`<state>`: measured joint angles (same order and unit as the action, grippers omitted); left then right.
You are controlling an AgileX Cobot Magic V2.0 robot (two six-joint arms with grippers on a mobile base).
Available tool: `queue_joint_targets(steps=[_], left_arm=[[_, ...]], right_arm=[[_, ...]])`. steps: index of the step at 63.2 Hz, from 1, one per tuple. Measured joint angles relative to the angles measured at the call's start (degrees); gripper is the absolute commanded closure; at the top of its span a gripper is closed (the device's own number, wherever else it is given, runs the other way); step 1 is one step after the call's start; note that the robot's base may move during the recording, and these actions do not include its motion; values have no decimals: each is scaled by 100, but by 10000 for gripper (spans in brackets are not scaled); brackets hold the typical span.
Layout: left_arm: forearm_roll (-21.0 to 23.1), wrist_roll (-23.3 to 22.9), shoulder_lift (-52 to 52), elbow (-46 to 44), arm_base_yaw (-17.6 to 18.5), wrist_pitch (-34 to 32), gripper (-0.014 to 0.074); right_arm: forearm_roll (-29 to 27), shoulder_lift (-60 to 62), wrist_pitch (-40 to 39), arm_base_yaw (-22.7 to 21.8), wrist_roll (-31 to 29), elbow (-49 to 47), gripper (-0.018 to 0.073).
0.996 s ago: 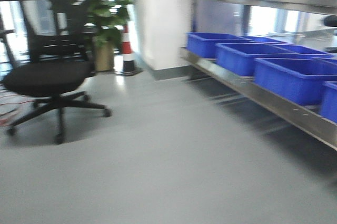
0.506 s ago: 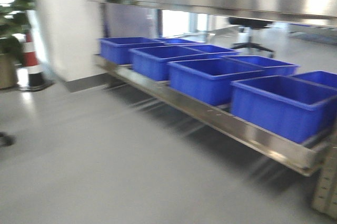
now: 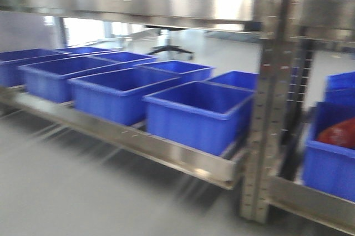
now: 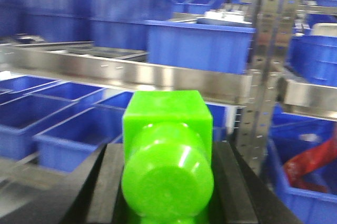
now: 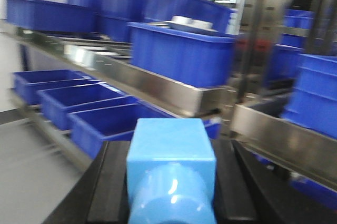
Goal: Grab block from conveyor and place in blue bin
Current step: 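Drive the base away from the conveyor to the blue bin shelf, then move both grippers with blocks over the open blue bins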
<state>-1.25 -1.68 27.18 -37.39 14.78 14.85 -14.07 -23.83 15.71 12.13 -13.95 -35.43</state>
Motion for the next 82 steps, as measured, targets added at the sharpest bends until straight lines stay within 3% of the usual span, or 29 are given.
queue_joint_targets(steps=[82], left_arm=[[0, 0, 0, 0, 0, 0, 707]], right_arm=[[0, 0, 0, 0, 0, 0, 721]])
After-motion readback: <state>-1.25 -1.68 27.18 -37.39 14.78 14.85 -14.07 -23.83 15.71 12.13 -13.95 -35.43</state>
